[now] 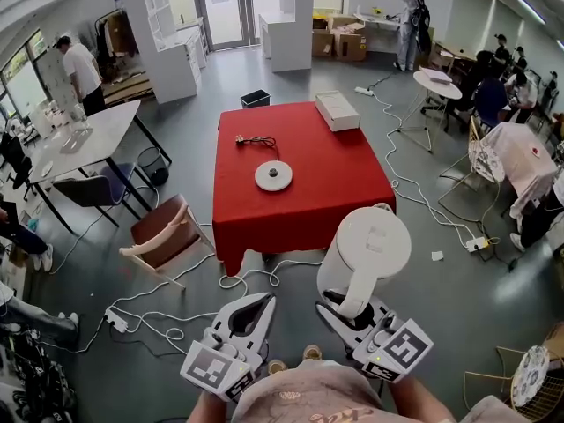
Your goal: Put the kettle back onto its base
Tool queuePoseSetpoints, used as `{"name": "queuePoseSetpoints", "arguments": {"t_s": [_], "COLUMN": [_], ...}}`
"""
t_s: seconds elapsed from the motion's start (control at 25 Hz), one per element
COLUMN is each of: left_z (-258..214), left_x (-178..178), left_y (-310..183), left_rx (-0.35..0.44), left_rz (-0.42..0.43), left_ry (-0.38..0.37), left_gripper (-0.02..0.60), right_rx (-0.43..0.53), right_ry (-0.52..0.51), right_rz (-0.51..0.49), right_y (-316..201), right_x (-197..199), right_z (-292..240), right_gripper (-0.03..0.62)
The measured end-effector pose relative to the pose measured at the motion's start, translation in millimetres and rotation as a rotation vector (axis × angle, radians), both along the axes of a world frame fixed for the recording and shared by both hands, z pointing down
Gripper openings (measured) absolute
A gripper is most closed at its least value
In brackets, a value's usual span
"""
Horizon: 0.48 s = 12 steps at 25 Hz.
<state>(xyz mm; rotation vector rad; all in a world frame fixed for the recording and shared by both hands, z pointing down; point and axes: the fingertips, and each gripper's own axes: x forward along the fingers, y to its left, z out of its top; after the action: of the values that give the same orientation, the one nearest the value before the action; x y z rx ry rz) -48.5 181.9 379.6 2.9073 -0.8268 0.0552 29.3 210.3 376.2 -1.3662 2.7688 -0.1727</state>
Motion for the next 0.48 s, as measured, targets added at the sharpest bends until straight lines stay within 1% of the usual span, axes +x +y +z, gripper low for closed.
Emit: {"name": "queuePoseSetpoints", "arguments": {"t_s": [0.16,0.28,0.48], "left_z": [1.5,4.2,8.8], "left_x": [1.2,7.3,14.4], "left_y": [-3.7,-6.5,-11.6], "left_rx": [0.005,-0.013,-0.012], "left_rz": [-0.017,-0.028,-0.075], "left_ry": [0.008,-0.002,0.005], "left_gripper": [0.002,0.002,0.002], "right_rx": [-0.005,0.003,-0.004], "right_ry": [-0.002,0.002,0.000], "right_rz": [-0.010,-0.023,-0.054], "right_y": [-4.2,-7.4,-14.4], "right_x": [3.2,8.6,19.7], "right_z": [-0.6,-1.5,6.4], "right_gripper": [0.100,0.100,0.100]}}
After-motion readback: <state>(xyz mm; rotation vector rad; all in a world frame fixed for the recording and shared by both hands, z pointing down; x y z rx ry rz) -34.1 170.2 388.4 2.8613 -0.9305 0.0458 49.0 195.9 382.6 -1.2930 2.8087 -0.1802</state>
